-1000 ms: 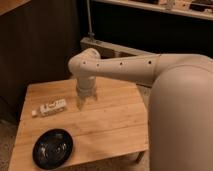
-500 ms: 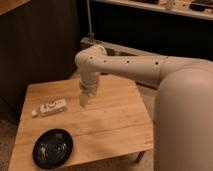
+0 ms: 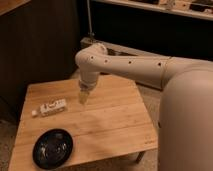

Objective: Place the bottle in the ceramic bowl

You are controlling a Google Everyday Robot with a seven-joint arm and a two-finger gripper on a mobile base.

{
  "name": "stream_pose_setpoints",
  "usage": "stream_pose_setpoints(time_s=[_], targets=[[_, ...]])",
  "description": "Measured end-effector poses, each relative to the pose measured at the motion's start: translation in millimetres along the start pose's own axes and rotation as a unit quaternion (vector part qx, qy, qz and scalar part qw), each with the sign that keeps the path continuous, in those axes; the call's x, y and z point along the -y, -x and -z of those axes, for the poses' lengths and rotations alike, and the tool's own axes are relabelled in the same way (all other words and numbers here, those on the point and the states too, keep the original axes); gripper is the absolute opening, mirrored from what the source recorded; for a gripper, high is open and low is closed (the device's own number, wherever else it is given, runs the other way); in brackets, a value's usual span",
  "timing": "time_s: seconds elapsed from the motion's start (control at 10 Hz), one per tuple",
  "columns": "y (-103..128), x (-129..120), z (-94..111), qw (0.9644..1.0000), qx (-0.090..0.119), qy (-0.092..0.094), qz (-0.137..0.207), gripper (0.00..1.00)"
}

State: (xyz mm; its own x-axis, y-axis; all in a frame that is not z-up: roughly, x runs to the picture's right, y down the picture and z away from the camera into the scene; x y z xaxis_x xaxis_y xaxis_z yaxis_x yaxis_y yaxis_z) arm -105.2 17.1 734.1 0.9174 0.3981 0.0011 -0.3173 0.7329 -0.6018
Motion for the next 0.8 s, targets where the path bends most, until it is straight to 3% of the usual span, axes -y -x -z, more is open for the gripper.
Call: stream_pose_setpoints(time_s=[0.1,0.2,0.3,0.6,0.8], targets=[[8,5,4,0.9991,0.022,-0.003,0.036,0.65],[18,11,7,0.9949,0.056,0.003,0.084,0.65],[22,16,6,0.9922,0.07,0.013,0.103,0.65],[60,29,-6,0.9838,0.085,0.043,0.151,0.65],[90,32,-11,0.9743,0.098,0.052,0.196,0.65]])
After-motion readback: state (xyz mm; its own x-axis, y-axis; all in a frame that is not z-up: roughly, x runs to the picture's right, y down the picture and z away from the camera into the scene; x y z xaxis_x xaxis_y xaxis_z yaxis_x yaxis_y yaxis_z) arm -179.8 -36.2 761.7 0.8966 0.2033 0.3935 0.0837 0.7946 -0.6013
